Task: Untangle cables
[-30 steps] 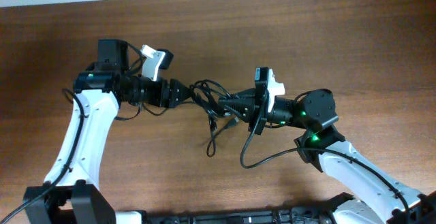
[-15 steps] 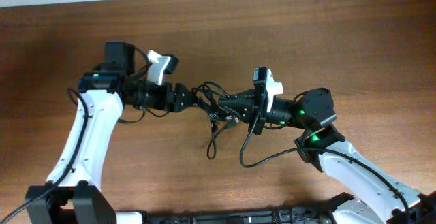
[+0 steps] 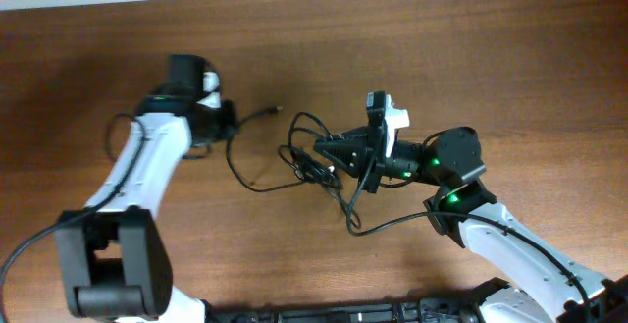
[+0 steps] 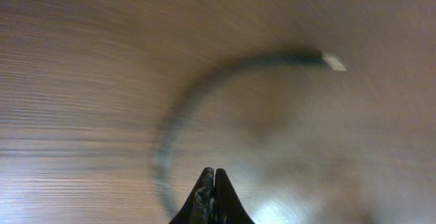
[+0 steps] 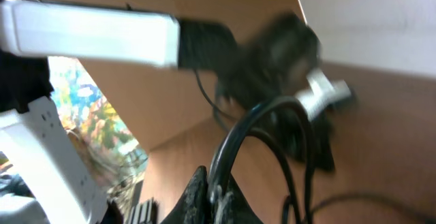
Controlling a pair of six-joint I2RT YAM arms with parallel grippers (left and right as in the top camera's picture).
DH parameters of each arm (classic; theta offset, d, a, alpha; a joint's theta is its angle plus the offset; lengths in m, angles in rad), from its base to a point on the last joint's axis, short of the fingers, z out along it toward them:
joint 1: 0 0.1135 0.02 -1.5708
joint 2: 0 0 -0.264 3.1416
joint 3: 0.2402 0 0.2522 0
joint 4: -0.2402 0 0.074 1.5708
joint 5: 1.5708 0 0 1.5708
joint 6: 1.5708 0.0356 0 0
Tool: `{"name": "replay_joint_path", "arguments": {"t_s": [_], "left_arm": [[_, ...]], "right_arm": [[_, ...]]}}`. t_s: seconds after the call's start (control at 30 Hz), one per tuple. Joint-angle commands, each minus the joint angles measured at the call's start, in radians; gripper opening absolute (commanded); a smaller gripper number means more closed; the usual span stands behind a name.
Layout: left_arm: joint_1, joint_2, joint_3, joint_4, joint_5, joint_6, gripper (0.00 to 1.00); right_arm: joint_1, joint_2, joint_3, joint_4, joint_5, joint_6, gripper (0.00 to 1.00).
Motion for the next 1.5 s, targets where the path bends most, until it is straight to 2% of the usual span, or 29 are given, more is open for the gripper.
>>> {"name": "replay_joint_path", "arguments": {"t_s": [0.0,0.03,0.07,0.1,0.13,0.17,0.2,0.33,0.4,0.43,0.5,0.53,0.57,0.6,0.73,0.9,1.13,1.2,1.27,1.37,1.4,1.43,1.47], "left_arm": [[0.156,-0.08,0.069,0.026,0.218,0.003,0.02],[0.187,-0.085,0.069,0.032,0.376,0.103,0.13],[0.207,-0.085,0.068,0.023,0.617,0.308,0.4],[0.208,-0.085,0.068,-0.005,0.793,0.478,0.64],[0.203,-0.085,0.068,-0.026,0.914,0.584,0.91],[0.188,-0.085,0.068,-0.045,1.006,0.69,1.0],[0.155,-0.085,0.068,-0.048,1.055,0.764,0.99],[0.024,-0.085,0.067,-0.048,1.057,0.895,1.0],[-0.024,-0.085,0.067,-0.048,1.015,0.92,0.74],[-0.038,-0.085,0.066,-0.051,0.996,0.92,0.67],[-0.039,-0.085,0.066,-0.051,0.99,0.92,0.67],[-0.037,-0.085,0.066,-0.047,0.99,0.92,0.64],[-0.029,-0.085,0.066,-0.046,0.995,0.919,0.67],[-0.006,-0.085,0.067,-0.048,1.041,0.919,0.89],[0.066,-0.085,0.066,-0.056,1.214,0.919,0.9],[0.068,-0.087,0.067,-0.106,1.219,0.919,1.0],[0.068,-0.135,0.067,-0.154,1.21,0.936,0.99],[0.068,-0.164,0.067,-0.261,1.189,1.064,1.0],[0.068,-0.165,0.066,-0.273,1.087,1.07,0.89],[0.01,-0.165,0.066,-0.269,1.083,1.123,0.89],[-0.017,-0.165,0.066,-0.268,1.053,1.132,0.84],[-0.06,-0.165,0.066,-0.257,0.97,1.133,0.72],[-0.073,-0.165,0.066,-0.25,0.948,1.133,0.71]], "right_arm": [[0.004,-0.012,0.011,-0.065,-0.005,-0.013,0.04],[0.004,-0.012,0.011,-0.068,-0.005,-0.013,0.04],[0.004,-0.011,0.011,-0.069,-0.005,-0.024,0.04],[0.004,-0.007,0.011,-0.068,-0.006,-0.048,0.04],[0.004,0.0,0.011,-0.064,-0.006,-0.048,0.04],[0.004,0.006,0.011,-0.065,-0.022,-0.048,0.04],[0.004,0.011,0.011,-0.064,-0.066,-0.048,0.04],[0.004,0.013,0.011,-0.064,-0.134,-0.047,0.04],[0.004,0.013,0.011,-0.064,-0.133,-0.047,0.04],[0.004,0.013,0.011,-0.065,-0.133,-0.048,0.04],[0.004,0.013,0.011,-0.066,-0.087,-0.047,0.04],[0.004,0.013,0.011,-0.069,-0.052,-0.046,0.04],[0.004,0.013,0.011,-0.069,-0.042,-0.038,0.04],[0.004,0.013,0.011,-0.069,-0.043,-0.023,0.04],[0.004,0.013,0.011,-0.069,-0.042,0.018,0.04],[0.004,0.013,0.011,-0.068,-0.028,0.07,0.04],[0.004,0.013,0.011,-0.068,-0.027,0.07,0.04],[0.004,0.013,0.011,-0.068,-0.027,0.07,0.04],[0.004,0.013,0.011,-0.068,-0.027,0.071,0.04],[0.005,0.013,0.011,-0.041,-0.016,0.103,0.04],[0.004,0.013,0.011,-0.041,-0.008,0.104,0.04],[0.005,0.013,0.011,-0.042,-0.009,0.104,0.04],[0.005,0.013,0.011,-0.042,-0.009,0.109,0.04]]}}
